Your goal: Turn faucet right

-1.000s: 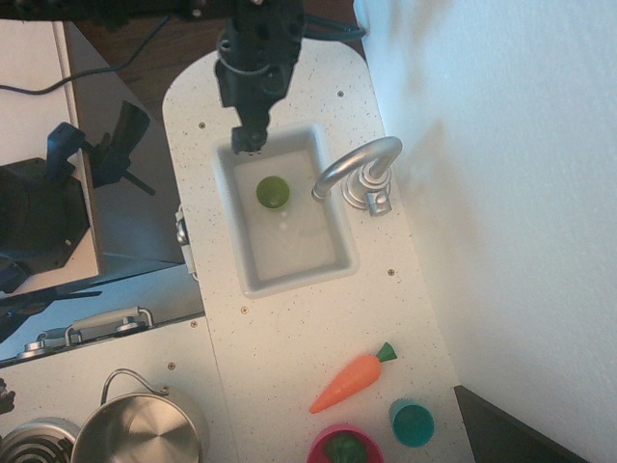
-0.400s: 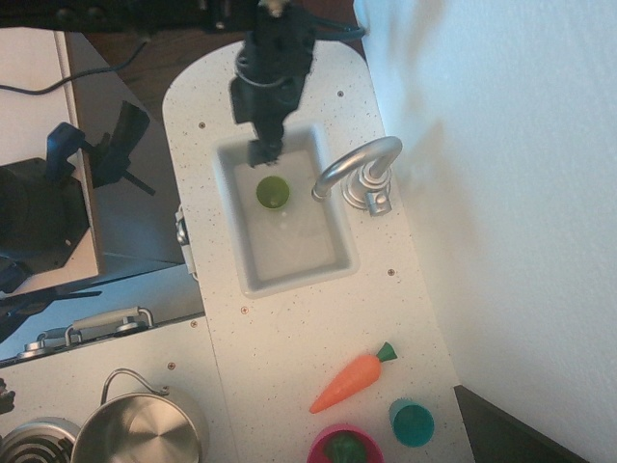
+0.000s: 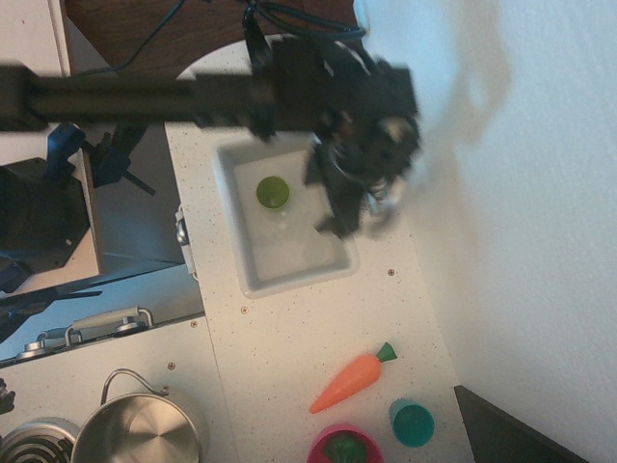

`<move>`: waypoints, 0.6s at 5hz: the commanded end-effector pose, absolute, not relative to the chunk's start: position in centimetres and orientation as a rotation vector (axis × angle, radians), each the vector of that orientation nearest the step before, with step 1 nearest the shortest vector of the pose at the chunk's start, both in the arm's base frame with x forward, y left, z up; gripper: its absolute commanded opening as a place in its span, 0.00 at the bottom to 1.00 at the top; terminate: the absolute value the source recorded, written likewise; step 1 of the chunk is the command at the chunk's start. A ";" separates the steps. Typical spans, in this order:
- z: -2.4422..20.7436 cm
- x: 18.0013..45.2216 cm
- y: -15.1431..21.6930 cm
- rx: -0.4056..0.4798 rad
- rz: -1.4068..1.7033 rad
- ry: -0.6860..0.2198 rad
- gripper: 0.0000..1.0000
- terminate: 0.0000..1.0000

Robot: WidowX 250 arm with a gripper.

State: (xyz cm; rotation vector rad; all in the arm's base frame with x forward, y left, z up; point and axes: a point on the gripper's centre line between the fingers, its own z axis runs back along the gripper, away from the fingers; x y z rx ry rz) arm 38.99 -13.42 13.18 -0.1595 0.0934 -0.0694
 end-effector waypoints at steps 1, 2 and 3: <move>16.6 42.1 -19.6 -0.278 -0.167 -0.014 1.00 0.00; 16.9 41.4 -19.5 -0.260 -0.171 -0.026 1.00 0.00; 16.9 41.4 -19.5 -0.260 -0.171 -0.026 1.00 0.00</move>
